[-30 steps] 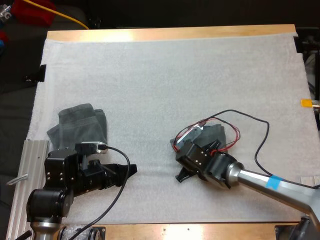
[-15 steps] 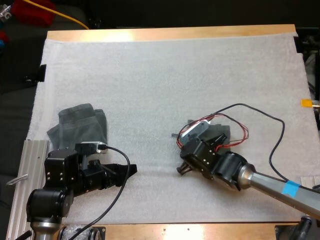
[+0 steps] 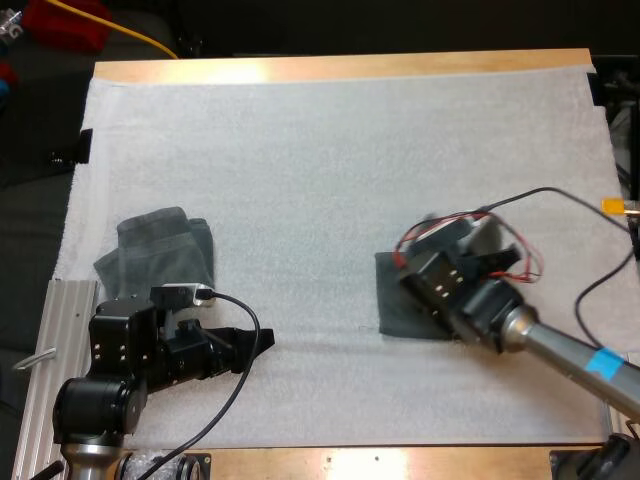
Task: Pick towel from pile, fold and stack
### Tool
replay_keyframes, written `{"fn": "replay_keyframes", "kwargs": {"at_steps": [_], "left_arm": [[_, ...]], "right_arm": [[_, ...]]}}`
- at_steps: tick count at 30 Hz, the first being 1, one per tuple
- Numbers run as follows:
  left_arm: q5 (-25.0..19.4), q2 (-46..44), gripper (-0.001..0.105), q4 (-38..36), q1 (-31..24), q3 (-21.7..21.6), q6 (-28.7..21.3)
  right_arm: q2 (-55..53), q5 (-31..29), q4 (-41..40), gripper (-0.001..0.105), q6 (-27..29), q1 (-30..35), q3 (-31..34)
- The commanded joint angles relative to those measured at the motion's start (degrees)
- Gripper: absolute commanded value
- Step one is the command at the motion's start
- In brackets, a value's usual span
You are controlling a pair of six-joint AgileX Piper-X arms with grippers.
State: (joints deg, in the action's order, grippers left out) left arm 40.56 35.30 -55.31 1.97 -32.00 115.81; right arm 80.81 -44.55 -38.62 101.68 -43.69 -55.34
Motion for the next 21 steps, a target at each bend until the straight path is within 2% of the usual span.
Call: {"fn": "replay_keyframes", "kwargs": {"at_steps": [1,7,11,16,21], "left_arm": [[0.5,0.2,0.070,0.3,0.3,-0.3,-0.3],[0.5,0.2,0.070,0.5,0.3,-0.3,-0.3],[0.5,0.2,0.070,0.8,0.3,-0.3,-0.3],[0.6,0.2,0.070,1.1,0.3,-0.3,-0.3],[1.7,0.2,0.070,1.1,0.3,-0.3,-0.3]], "right_arm": [[-1.0,-1.4,-3.0,0.001,0.1,1.8,0.2],[-2.8,-1.7,-10.6,0.001,-0.3,4.4,0.2],[-3.0,-1.9,-14.8,0.001,-3.3,4.4,0.2],[-3.0,-4.2,-17.4,0.001,-5.4,4.4,0.2],[-3.0,-2.3,-17.4,0.001,-7.0,4.4,0.2]]}}
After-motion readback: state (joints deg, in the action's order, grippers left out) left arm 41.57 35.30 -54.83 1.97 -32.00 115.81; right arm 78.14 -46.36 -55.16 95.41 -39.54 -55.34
